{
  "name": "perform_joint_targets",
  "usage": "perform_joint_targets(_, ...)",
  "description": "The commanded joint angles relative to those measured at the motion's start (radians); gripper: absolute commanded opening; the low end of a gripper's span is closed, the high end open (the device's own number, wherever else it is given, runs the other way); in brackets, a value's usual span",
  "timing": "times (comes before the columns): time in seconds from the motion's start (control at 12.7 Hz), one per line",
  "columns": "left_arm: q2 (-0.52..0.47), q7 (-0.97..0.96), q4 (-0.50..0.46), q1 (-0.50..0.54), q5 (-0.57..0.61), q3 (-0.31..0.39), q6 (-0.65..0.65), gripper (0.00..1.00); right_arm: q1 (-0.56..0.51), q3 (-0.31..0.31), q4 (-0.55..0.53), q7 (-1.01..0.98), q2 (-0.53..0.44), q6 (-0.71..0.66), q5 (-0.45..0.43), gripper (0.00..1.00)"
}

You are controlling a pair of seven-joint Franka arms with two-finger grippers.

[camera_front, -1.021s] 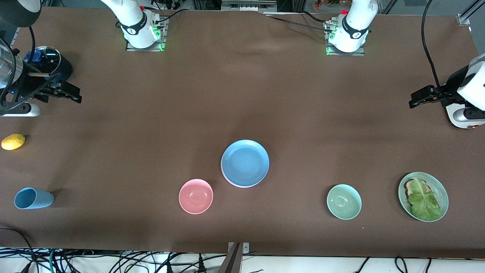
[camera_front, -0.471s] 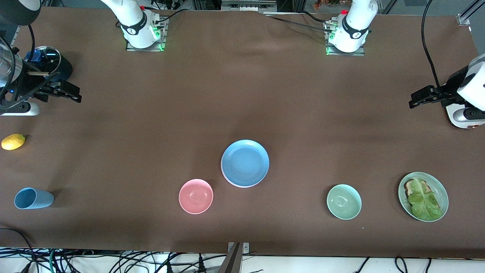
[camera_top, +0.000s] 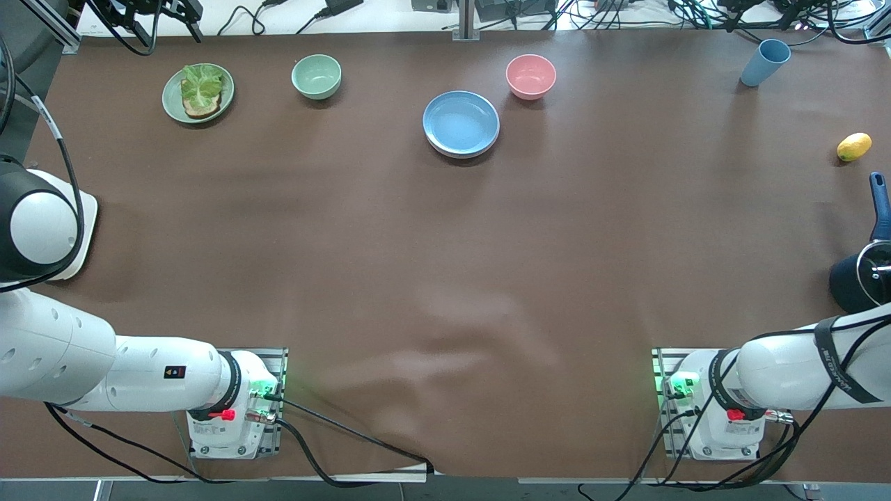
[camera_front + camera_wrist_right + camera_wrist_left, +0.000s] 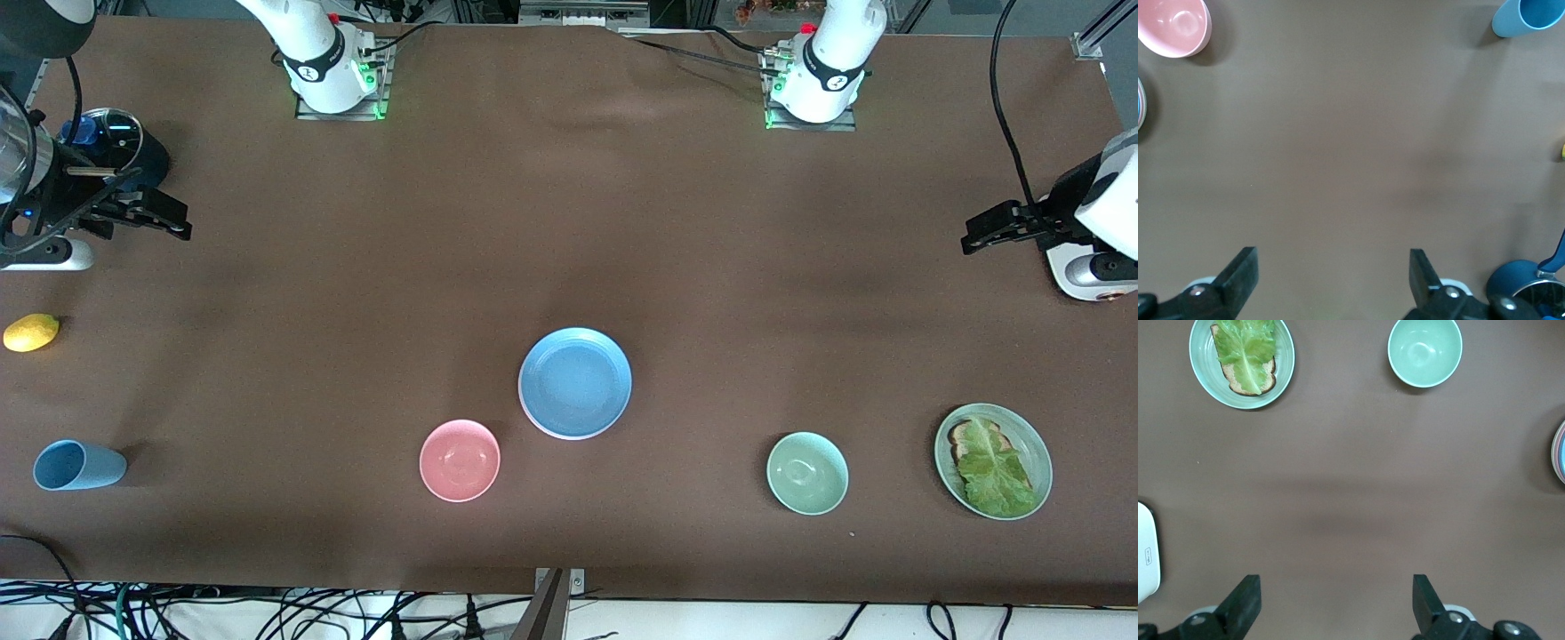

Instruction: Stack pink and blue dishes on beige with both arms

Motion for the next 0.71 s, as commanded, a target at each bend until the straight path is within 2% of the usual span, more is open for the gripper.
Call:
perform_joint_targets(0.0,0.015,0.004,0.031,-0.002,0.031,-0.002,-0.022,1.0,-0.001,0.006,0.006,-0.015,-0.009,-0.008,-0.008,1.0)
perform_joint_targets(0.63,0.019,0.013,0.031,0.006,0.029,0.001,-0.022,1.0,0.002,0.007,0.006,-0.013,-0.011,-0.008,-0.01,1.0)
